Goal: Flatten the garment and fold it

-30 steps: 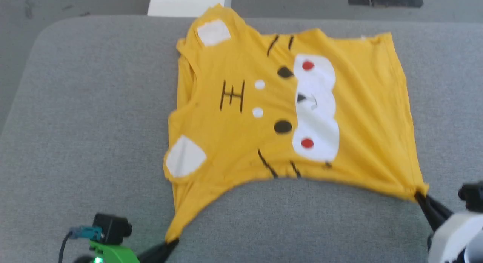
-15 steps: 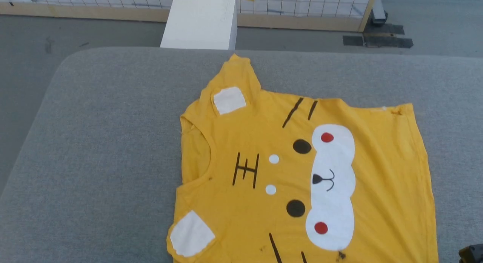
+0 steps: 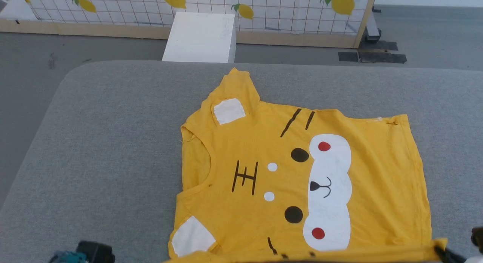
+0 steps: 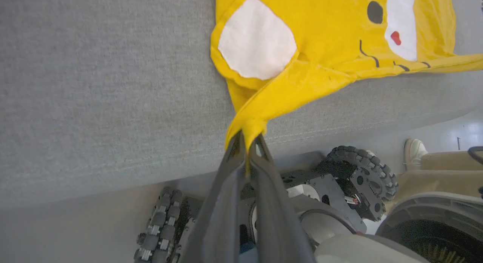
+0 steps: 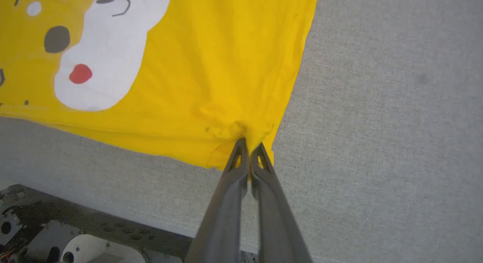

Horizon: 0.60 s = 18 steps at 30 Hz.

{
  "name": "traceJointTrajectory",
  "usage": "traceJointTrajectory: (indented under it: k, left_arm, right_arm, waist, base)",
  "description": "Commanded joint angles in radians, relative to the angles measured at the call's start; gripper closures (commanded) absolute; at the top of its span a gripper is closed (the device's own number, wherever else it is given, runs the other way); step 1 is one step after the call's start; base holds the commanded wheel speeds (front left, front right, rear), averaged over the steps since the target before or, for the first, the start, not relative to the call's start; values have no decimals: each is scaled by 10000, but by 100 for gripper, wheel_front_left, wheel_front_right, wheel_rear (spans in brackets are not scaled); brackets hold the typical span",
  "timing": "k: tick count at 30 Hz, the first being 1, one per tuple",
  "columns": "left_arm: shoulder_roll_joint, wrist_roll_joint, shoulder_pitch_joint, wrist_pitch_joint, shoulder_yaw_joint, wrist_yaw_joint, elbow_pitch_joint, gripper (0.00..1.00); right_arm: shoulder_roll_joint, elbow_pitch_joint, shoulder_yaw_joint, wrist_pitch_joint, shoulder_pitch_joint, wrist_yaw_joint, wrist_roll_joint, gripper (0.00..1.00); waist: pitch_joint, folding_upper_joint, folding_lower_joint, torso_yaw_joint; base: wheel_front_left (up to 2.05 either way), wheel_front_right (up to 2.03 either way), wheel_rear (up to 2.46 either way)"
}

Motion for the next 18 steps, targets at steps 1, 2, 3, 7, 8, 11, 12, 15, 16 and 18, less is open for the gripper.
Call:
traceJointTrajectory:
  k: [1,2,3,7,8,11,12,15,16,18]
  left_arm:
    - [133,353,-403,-190,190,48,-84,100]
    - [166,584,-580,-304,285,43,-131,100]
    - [184,757,-720,-400,365,27,-156,100]
    - [165,1598,-1481,-779,712,-135,-164,100]
    - [147,1840,-1721,-881,813,-203,-102,100]
    - [42,2412,-2302,-1111,1022,-380,37,100]
    - [-17,2594,-2538,-1238,1132,-475,119,100]
    - [-199,3072,-3121,-1673,1412,-741,495,100]
    - [-287,3227,-3306,-1865,1506,-833,678,100]
    - [-519,3445,-3588,-2281,1661,-1035,1011,100]
  right_arm:
    - [-132,-120,-32,-292,-404,-15,-137,100]
    - [-191,-154,-35,-477,-588,-15,-198,100]
    - [-237,-173,-24,-613,-736,-15,-245,100]
    - [-405,-181,20,-1061,-1471,-15,-473,100]
    - [-450,-180,37,-1160,-1689,-15,-550,100]
    - [-558,-118,88,-1321,-2265,-15,-649,100]
    - [-592,-87,92,-1373,-2486,-15,-685,100]
    - [-642,7,118,-1510,-3066,-15,-803,100]
    - [-639,83,139,-1564,-3277,-15,-849,100]
    - [-621,254,214,-1642,-3615,-15,-960,100]
  waist:
    - [120,-1,1,-67]
    - [208,-1,1,-92]
    - [291,-1,1,-114]
    - [818,-1,1,-204]
    - [989,-1,1,-231]
    - [1513,-1,1,-297]
    - [1734,-1,1,-314]
    - [2287,-1,1,-363]
    - [2458,-1,1,-387]
    - [2757,-1,1,-425]
  base:
    - [0,0,0]
    - [0,0,0]
    - [0,0,0]
    - [0,0,0]
    - [0,0,0]
    - [0,0,0]
    - [0,0,0]
    - [0,0,0]
    - [0,0,0]
    - [0,0,0]
